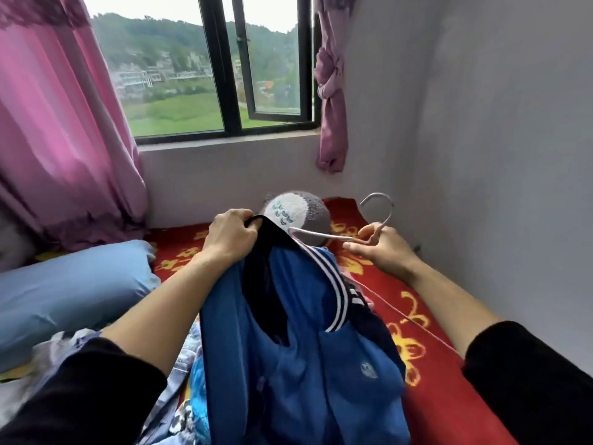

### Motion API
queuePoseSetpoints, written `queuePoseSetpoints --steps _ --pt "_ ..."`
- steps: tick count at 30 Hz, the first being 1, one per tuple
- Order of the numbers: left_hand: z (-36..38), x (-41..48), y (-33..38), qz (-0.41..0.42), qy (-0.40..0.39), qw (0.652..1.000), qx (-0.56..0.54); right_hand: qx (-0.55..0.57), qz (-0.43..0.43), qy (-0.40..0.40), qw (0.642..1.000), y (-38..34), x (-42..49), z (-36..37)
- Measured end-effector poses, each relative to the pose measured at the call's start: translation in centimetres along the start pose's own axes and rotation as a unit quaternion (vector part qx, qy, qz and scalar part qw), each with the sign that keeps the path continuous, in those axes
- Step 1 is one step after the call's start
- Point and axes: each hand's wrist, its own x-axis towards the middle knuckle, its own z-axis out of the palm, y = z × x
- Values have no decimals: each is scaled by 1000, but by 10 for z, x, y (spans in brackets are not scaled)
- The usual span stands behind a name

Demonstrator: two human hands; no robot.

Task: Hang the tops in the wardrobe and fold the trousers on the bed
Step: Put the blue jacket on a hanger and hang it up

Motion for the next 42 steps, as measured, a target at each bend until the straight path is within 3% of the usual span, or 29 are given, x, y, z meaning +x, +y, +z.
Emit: queuePoseSetpoints --steps 3,6,9,12,15,19,24,26,29,30,31,33,36,38,41,42 --pt "10 2 -2 10 -23 999 39 160 0 62 985 3 3 -9" --pt "21 1 -6 3 -22 998 64 310 60 -3 949 19 -4 -24" --pt "26 2 -13 -15 -14 997 69 370 117 -91 917 47 -19 -30" --pt "27 4 -17 -24 -10 998 61 327 162 -166 916 59 -35 -24" --pt "28 3 -16 -14 2 998 55 232 183 -192 936 61 -41 -5" --pt "31 -6 -6 18 21 999 42 144 142 -141 969 46 -38 37" --pt "32 -32 10 86 18 995 44 112 104 -104 983 20 -36 99" --pt "28 -44 13 100 -71 992 21 145 107 -75 981 14 -36 113" --pt "16 -57 6 53 -318 944 -69 199 111 3 974 5 -39 117" --pt "14 -59 0 42 -330 938 -102 206 103 17 973 2 -41 116" --pt "14 -58 -8 44 -291 950 -105 210 90 19 973 0 -45 115" --pt "20 -53 -26 83 -184 979 -1 216 65 8 974 -6 -54 115" --pt "37 -56 -41 131 -226 953 152 238 52 -14 970 -17 -74 117" --pt "48 -59 -48 174 -237 938 182 302 72 -76 947 -19 -86 119" --pt "47 -67 -55 232 -223 941 102 460 145 -215 849 -15 -92 110" --pt "45 -68 -57 254 -214 939 82 454 161 -241 842 -8 -89 107"
